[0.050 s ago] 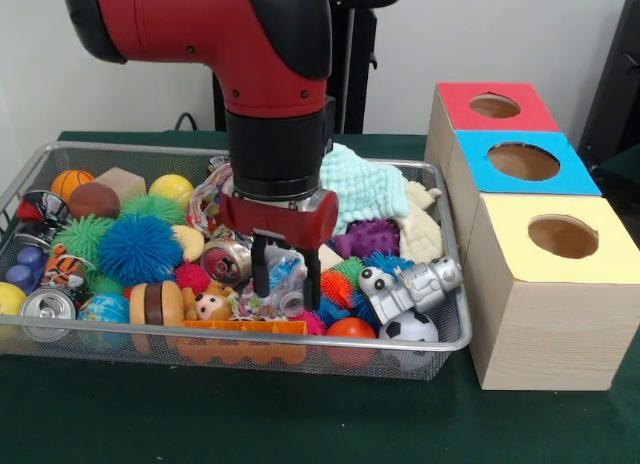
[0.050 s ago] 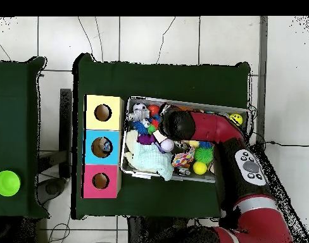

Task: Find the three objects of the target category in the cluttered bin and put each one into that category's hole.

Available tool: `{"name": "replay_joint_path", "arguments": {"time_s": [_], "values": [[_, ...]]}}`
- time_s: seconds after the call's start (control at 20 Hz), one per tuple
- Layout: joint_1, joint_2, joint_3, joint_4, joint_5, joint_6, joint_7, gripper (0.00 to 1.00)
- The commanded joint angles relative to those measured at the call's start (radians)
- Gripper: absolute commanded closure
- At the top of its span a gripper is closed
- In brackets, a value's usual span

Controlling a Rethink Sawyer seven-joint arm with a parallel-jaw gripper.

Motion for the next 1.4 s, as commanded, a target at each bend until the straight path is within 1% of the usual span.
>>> {"name": "replay_joint_path", "arguments": {"time_s": [0.05,0.35,0.5,0.55,0.65,1.0,1.25,1.4], "values": [[-0.035,0.083,0.117,-0.049,-0.068,0.029,-0.176,0.0],[-0.047,0.11,0.146,-0.086,-0.082,0.071,-0.201,0.0],[-0.041,0.089,0.143,-0.073,-0.091,0.095,-0.195,0.0],[-0.036,0.073,0.137,-0.065,-0.093,0.111,-0.193,0.0],[-0.045,0.044,0.143,-0.029,-0.094,0.113,-0.184,0.0],[-0.078,-0.019,0.161,0.047,-0.094,0.124,-0.189,0.0],[-0.103,-0.064,0.171,0.11,-0.097,0.114,-0.176,0.0],[-0.106,-0.078,0.165,0.139,-0.109,0.092,-0.161,0.0]]}}
